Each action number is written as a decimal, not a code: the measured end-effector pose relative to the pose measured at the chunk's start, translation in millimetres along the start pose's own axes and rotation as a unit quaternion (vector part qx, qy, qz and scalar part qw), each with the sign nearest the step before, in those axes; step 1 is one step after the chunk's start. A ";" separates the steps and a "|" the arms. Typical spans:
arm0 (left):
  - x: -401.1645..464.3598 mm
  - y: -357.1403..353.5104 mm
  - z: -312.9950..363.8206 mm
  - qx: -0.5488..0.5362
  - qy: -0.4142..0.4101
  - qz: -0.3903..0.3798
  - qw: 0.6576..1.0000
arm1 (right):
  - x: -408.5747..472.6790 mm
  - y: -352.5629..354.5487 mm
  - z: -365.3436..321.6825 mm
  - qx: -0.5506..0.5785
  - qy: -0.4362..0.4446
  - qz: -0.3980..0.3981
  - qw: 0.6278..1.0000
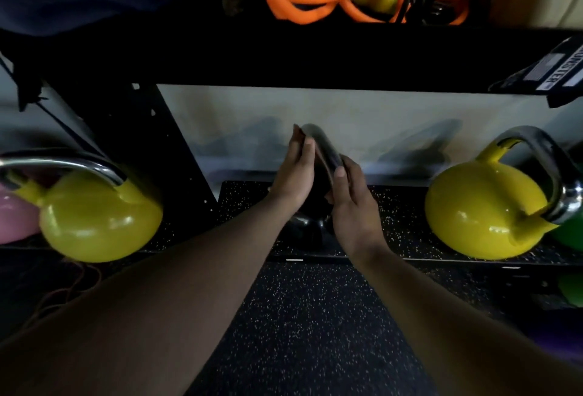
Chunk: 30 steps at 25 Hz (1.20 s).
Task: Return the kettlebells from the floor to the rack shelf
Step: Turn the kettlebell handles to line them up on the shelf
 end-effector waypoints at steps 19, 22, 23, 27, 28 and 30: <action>22.9 2.0 -16.7 0.007 -0.029 -0.048 0.998 | -3.8 -34.5 -3.9 0.157 -0.038 0.002 0.987; 21.6 1.0 -17.0 0.027 -0.017 -0.045 0.998 | -3.1 -30.9 -0.8 0.129 -0.021 -0.007 0.991; 20.1 0.8 -16.5 0.037 -0.013 -0.043 0.998 | -3.1 -29.4 -0.2 0.113 -0.013 -0.011 0.993; 15.5 1.0 -12.9 0.052 -0.021 -0.033 0.998 | -0.8 -26.6 1.5 0.069 -0.001 -0.013 0.997; 15.2 1.5 -12.3 0.056 -0.016 -0.035 0.998 | -0.8 -26.1 0.5 0.069 -0.003 -0.016 0.998; 14.6 3.2 -12.8 0.069 -0.003 -0.048 0.996 | -1.8 -25.1 -1.4 0.066 -0.001 -0.022 0.998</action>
Point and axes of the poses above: each hand's wrist, its own x-axis towards the middle knuckle, its own y-axis out of the back of the hand, z = x × y, the point moved 2 cm from there along x, towards the middle knuckle
